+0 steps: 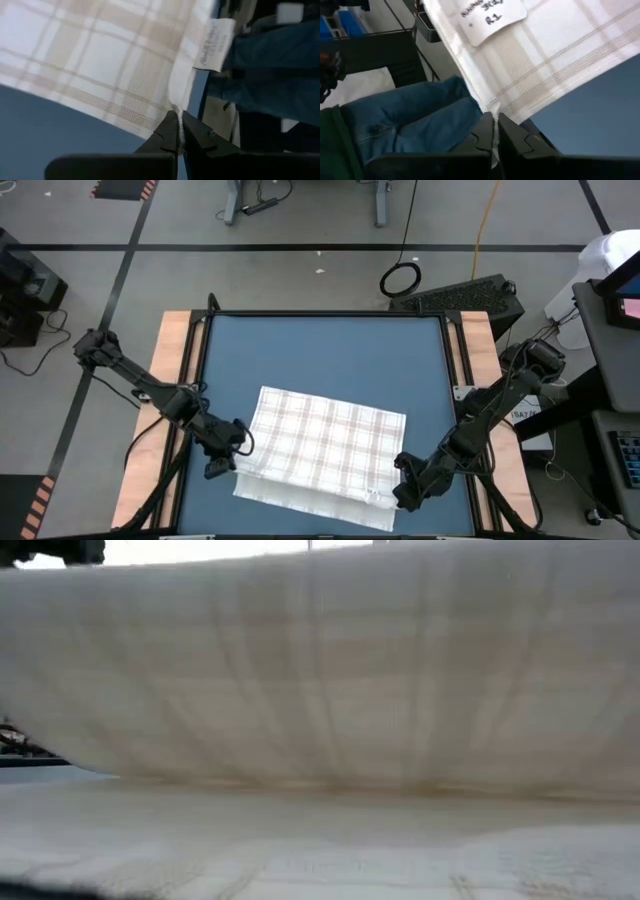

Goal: Roll towel
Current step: Fold the white towel

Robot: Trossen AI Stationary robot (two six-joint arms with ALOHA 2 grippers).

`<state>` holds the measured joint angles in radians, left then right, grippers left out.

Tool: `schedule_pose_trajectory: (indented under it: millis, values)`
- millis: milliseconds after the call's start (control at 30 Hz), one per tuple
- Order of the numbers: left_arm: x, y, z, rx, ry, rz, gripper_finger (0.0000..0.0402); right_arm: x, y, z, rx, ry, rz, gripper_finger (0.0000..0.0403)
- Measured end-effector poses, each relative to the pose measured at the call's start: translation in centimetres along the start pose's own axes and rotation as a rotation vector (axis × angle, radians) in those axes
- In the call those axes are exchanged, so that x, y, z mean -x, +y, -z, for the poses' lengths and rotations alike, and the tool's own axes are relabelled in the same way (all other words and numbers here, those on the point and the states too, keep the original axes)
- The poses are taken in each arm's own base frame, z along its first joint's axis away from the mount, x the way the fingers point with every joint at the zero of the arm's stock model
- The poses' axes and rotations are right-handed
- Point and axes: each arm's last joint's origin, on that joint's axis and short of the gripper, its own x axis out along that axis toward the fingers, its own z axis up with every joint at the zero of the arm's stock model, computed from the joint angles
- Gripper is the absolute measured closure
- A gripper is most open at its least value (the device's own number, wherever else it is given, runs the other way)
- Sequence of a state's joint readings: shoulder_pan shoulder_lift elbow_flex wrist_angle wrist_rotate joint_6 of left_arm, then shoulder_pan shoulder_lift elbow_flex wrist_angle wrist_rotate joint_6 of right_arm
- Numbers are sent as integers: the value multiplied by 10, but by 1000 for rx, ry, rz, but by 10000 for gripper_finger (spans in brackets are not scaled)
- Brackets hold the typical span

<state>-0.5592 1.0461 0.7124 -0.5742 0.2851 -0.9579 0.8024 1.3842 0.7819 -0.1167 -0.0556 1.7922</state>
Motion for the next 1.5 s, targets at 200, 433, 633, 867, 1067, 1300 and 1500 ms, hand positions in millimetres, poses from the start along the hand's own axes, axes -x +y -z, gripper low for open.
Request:
schedule_pose_trajectory:
  millis: [200, 433, 633, 867, 1067, 1300, 1500]
  values:
    - [16, -3, -5, -4, -81, 32, 391, 10, 8, 2, -4, -14, 36, 399]
    - [18, -1, 0, -63, -68, 12, 391, 15, 15, 8, 10, -9, 52, 399]
    - [5, 9, 0, -81, -66, -80, 391, -1, 8, 5, 40, -28, 114, 399]
    - [-7, 12, -4, -80, -75, -148, 391, -29, 3, 4, 50, 11, 127, 399]
    - [-22, 10, 0, -102, -22, -183, 391, -41, 0, 2, 50, 14, 131, 399]
    - [-46, 2, 7, -146, 30, -176, 391, -43, -1, 3, 56, 26, 133, 397]
    - [-58, -2, 11, -119, 50, -171, 385, -43, 4, 5, 93, 72, 88, 355]
